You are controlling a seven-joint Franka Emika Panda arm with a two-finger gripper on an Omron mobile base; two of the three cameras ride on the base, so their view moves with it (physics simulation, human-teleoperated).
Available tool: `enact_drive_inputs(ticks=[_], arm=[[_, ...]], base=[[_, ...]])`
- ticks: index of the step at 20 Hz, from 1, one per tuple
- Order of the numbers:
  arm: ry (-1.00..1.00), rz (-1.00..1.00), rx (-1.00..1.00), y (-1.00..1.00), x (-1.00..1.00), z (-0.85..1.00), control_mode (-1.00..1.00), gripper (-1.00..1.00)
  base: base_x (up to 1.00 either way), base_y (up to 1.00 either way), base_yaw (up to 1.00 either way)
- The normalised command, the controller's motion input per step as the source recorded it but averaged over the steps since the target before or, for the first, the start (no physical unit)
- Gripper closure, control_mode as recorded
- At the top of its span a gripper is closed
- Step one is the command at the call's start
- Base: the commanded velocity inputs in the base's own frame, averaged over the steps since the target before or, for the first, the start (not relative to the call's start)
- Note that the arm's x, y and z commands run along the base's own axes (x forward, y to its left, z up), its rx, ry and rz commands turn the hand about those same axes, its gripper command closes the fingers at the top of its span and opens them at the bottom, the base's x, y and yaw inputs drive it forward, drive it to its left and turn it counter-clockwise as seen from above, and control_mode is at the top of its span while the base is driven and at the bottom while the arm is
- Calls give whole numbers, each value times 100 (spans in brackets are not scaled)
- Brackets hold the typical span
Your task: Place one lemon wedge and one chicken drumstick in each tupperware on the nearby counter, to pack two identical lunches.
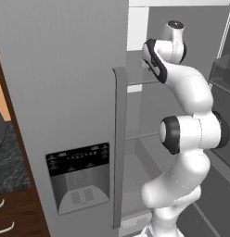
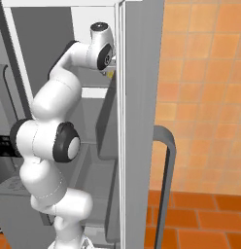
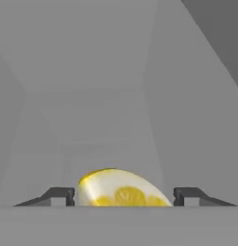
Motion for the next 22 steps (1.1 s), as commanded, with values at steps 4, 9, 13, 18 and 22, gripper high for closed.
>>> enact_drive_inputs(ticks=[4, 9, 13, 18, 22], arm=[[-30, 0, 11, 24, -23, -54, -100, 100], [-33, -3, 0, 43, -1, 4, -100, 100], [-36, -11, 0, 64, -2, 22, -100, 100], [-9, -6, 0, 7, -78, 12, -100, 100], [9, -2, 1, -1, -100, 26, -100, 100]], base=[[0, 0, 0], [0, 0, 0], [0, 0, 0], [0, 0, 0], [0, 0, 0]])
